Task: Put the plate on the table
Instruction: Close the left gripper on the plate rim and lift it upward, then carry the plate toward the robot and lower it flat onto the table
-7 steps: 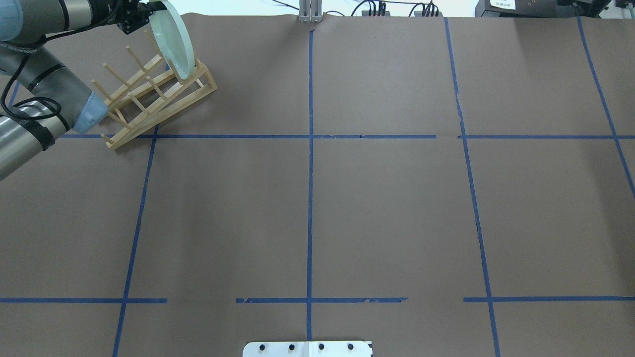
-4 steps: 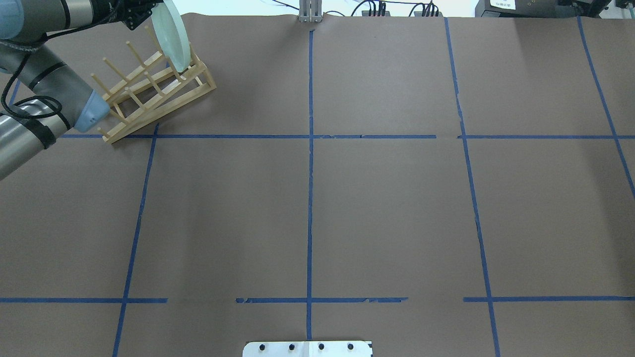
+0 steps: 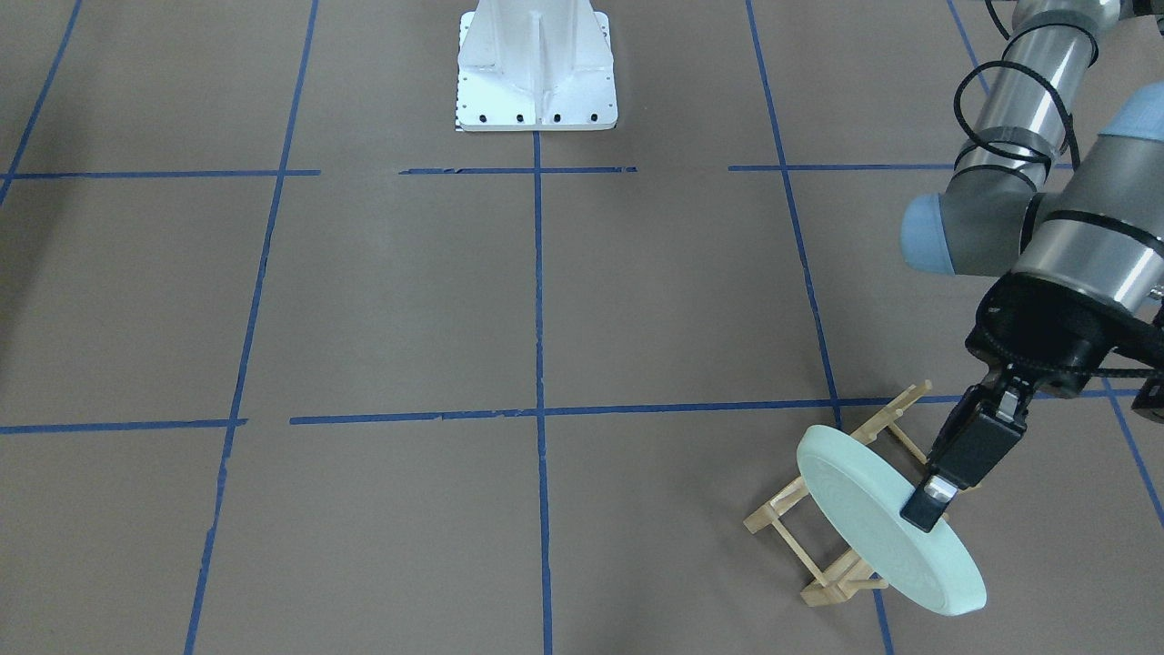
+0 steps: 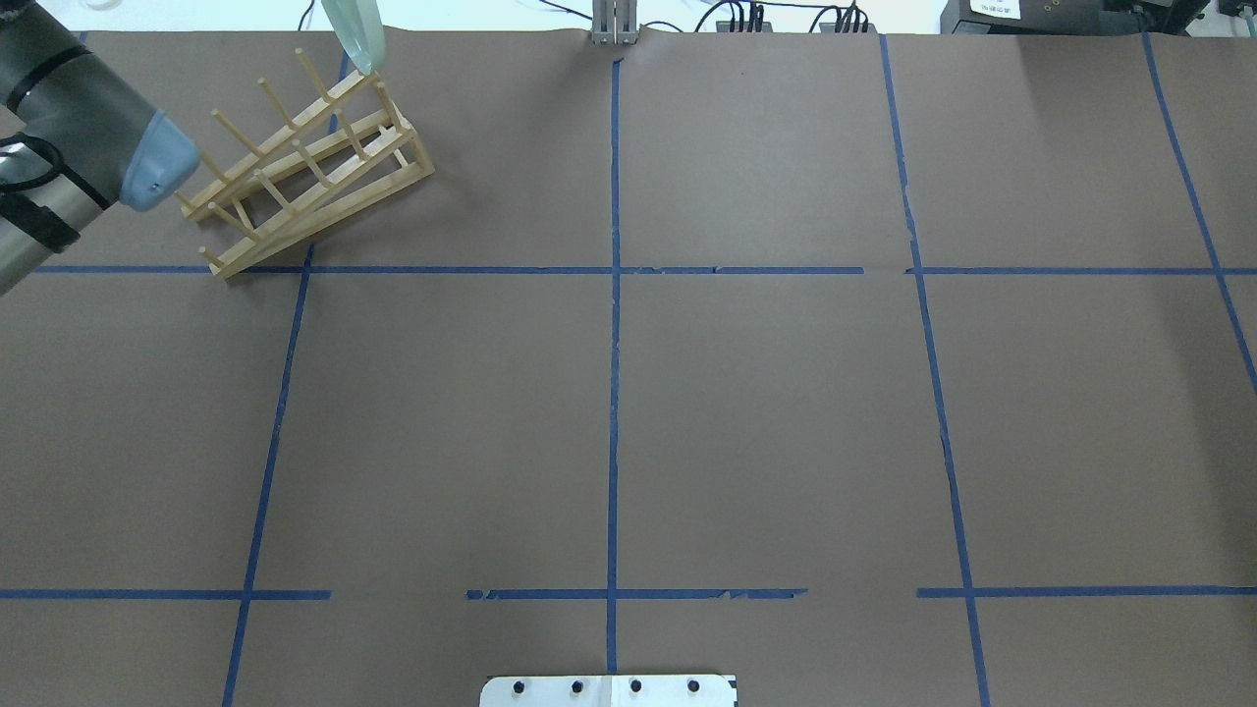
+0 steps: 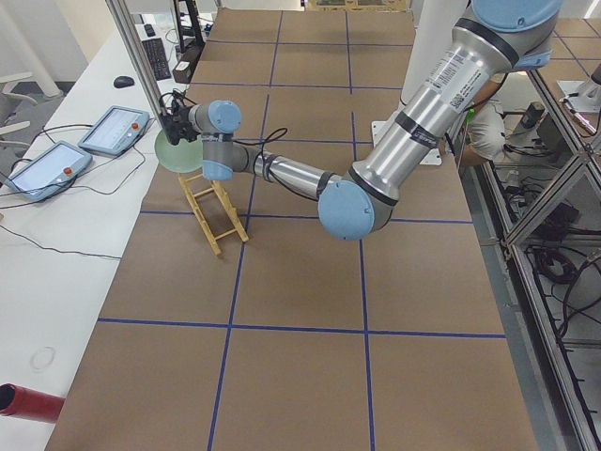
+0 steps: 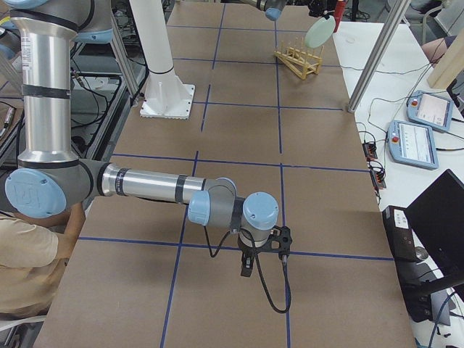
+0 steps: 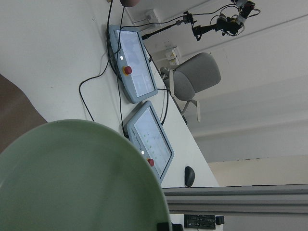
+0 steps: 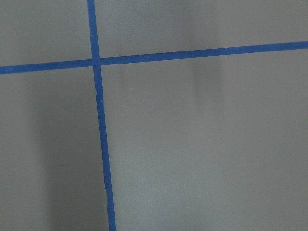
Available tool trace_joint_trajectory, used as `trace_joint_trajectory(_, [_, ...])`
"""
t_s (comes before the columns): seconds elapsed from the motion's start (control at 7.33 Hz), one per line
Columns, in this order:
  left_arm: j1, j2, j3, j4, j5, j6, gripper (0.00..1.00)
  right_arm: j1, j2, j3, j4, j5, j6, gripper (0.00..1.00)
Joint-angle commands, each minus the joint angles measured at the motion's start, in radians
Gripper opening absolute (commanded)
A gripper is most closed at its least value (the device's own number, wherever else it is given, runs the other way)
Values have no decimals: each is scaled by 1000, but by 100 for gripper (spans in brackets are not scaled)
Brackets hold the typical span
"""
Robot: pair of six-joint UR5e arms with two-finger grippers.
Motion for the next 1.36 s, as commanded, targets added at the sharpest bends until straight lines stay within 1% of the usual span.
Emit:
trace_joint_trajectory(0.0, [38,4,-217,340,-38,0,0,0,1,0,0,0,0,100])
trace_joint_trajectory(0.14, [99,1,-273,506,-41,6,0,0,1,0,0,0,0,100])
trace_joint_trajectory(0.27, [165,-6,-311,699,-35,18,0,0,1,0,0,0,0,100])
trace_joint_trajectory(0.41, [254,-28,-339,884,-4,80,0,0,0,0,0,0,0,100])
trace_joint_trajectory(0.68, [406,-160,-316,1343,82,237,0,0,0,0,0,0,0,100])
trace_joint_trajectory(0.82, [479,-173,-304,1452,129,242,0,0,1,0,0,0,0,100])
trace_joint_trajectory(0.95, [548,-225,-193,1543,154,260,0,0,1,0,0,0,0,100])
trace_joint_trajectory(1.09, [578,-309,-8,1586,151,305,0,0,0,0,0,0,0,100])
trace_joint_trajectory(1.23, [604,-298,4,1588,148,305,0,0,0,0,0,0,0,100])
